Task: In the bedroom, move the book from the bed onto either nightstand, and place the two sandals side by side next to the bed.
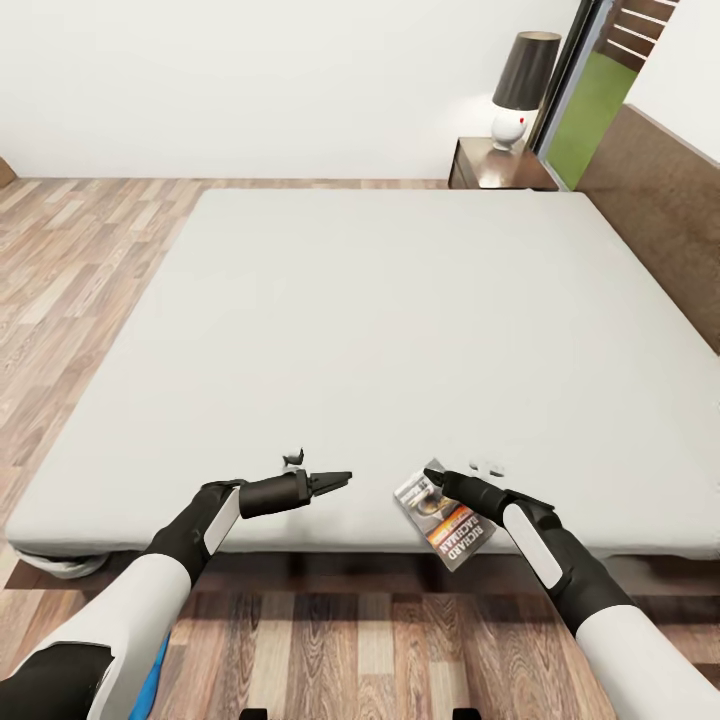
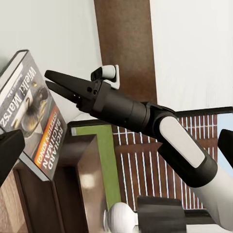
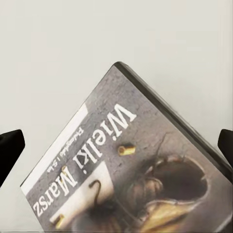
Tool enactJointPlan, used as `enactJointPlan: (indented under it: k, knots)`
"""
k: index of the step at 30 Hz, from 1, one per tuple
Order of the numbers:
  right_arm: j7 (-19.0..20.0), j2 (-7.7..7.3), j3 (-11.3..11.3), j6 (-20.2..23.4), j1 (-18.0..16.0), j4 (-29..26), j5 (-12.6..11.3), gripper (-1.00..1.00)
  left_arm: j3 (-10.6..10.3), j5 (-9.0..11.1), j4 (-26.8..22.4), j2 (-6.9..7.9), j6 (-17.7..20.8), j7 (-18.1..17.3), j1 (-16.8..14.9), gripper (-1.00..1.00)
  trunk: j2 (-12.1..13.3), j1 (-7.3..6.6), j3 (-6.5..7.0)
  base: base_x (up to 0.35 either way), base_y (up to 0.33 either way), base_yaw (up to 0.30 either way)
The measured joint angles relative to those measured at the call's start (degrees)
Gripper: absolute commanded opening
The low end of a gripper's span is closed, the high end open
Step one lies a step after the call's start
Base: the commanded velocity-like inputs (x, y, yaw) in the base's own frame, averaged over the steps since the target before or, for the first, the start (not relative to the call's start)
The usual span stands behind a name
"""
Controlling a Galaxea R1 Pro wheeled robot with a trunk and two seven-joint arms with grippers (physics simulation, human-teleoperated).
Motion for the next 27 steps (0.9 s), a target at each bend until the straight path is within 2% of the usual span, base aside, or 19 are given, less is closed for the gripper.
enactJointPlan:
  k: [27]
  knots:
    - [0.0, 0.0, 0.0, 0.0, 0.0, 0.0, 0.0, 1.0, 0.0, 0.0, 0.0, 0.0, 0.0, 0.1, 0.0, 1.0, 0.0, -0.01, 0.0, -0.003, 0.0, 0.0]
